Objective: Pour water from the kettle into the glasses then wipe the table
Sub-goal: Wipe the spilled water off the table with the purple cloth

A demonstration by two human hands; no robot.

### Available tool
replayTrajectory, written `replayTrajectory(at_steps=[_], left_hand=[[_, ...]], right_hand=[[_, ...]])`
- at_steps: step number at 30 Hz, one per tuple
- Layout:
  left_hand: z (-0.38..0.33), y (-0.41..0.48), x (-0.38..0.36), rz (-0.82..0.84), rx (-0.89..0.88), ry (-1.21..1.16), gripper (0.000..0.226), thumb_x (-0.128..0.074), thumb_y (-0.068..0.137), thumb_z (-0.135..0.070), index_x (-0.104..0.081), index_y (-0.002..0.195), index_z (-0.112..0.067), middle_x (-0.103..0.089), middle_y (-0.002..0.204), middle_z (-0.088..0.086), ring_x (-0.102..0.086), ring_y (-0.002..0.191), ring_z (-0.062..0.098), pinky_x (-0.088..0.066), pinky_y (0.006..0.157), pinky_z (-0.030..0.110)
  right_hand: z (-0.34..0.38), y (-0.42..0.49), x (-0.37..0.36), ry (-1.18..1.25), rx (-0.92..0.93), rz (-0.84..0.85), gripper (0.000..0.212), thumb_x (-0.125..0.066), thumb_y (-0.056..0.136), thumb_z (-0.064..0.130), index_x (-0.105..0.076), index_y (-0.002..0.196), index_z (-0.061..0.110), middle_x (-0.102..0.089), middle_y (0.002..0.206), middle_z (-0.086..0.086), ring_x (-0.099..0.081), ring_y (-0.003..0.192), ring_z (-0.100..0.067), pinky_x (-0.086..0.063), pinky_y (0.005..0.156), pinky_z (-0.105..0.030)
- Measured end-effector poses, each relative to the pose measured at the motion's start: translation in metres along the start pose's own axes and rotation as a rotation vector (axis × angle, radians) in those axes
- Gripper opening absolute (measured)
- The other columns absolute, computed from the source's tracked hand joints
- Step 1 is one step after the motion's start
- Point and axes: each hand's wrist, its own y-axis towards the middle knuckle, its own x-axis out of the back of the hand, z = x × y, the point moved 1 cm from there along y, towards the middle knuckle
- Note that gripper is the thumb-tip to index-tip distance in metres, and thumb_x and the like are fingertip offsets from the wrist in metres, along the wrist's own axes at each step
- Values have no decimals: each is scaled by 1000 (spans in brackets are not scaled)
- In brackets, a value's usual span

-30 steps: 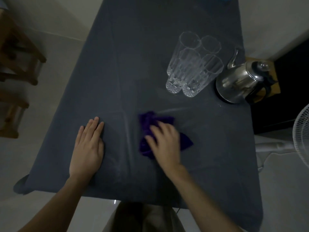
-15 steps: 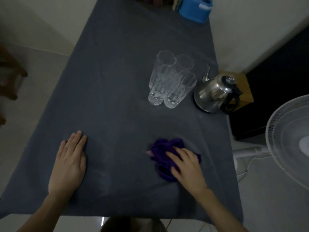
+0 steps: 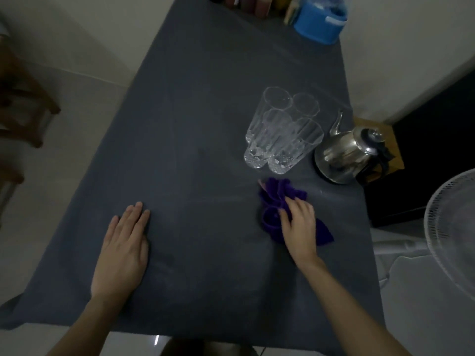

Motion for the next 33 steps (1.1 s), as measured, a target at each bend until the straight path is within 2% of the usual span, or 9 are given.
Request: replayTrajectory(at_steps=[4,6,8,13,18,21,26,29,33], left_hand=[[-3,0,5,15,10,1,53,-28,95,-22,-39,145,-7,-31,156,9,-26,146,22,-9,123,37],[-4,0,6,23,15,3,53,-27,95,-23,-38,145,-8,-30,157,9,-25,146,21,-7,123,36],[-4,0,6,26,10,2,53,-27,95,-23,-38,145,-8,-31,157,9,-25,146,21,-6,123,35],[-4,0,6,16,6,-3,54,-26,95,-23,-39,144,-5,-33,155,11,-27,145,24,-8,123,36],[-5,0,8,15,12,-1,54,-26,95,-24,-40,144,-5,-33,155,12,-28,145,24,-3,123,32],[-5,0,8,15,17,-5,54,-25,96,-25,-39,145,-7,-32,156,10,-26,145,22,-1,123,30],[-5,-1,6,13,14,-2,54,-24,96,-25,-38,145,-8,-31,156,9,-25,146,21,-6,123,34],[-5,-1,6,13,9,7,54,-25,96,-24,-38,145,-8,-31,156,10,-25,146,21,-6,123,35],[-5,-1,6,24,14,7,55,-25,94,-24,-39,145,-6,-32,156,11,-25,146,23,-8,123,37]], right_hand=[[70,0,-31,42,373,172,33,-70,81,8,-68,113,2,-65,117,-20,-58,105,-39,-46,95,-48],[79,0,-33,21,612,271,36,-71,80,11,-68,115,7,-65,120,-17,-59,106,-36,-46,95,-44],[65,4,-23,-50,733,360,42,-74,77,11,-67,119,13,-63,125,-13,-58,112,-33,-45,95,-41],[-4,24,17,-230,568,336,54,-79,66,4,-68,117,15,-65,121,-12,-63,104,-35,-49,79,-42],[-77,28,39,-222,-116,49,38,-63,88,12,-59,126,7,-59,124,-22,-50,111,-43,-42,89,-50],[-74,12,27,-223,-292,-66,33,-58,91,14,-58,122,3,-57,123,-26,-48,109,-46,-43,85,-54],[-9,-5,2,-187,-199,-57,27,-64,87,15,-63,112,4,-60,115,-25,-53,97,-46,-45,75,-50],[51,-26,-18,-133,14,38,27,-70,82,19,-67,107,7,-63,109,-22,-57,91,-42,-47,71,-47],[117,-66,-45,-7,387,223,40,-57,86,46,-63,114,18,-62,117,-14,-56,99,-33,-46,78,-41]])
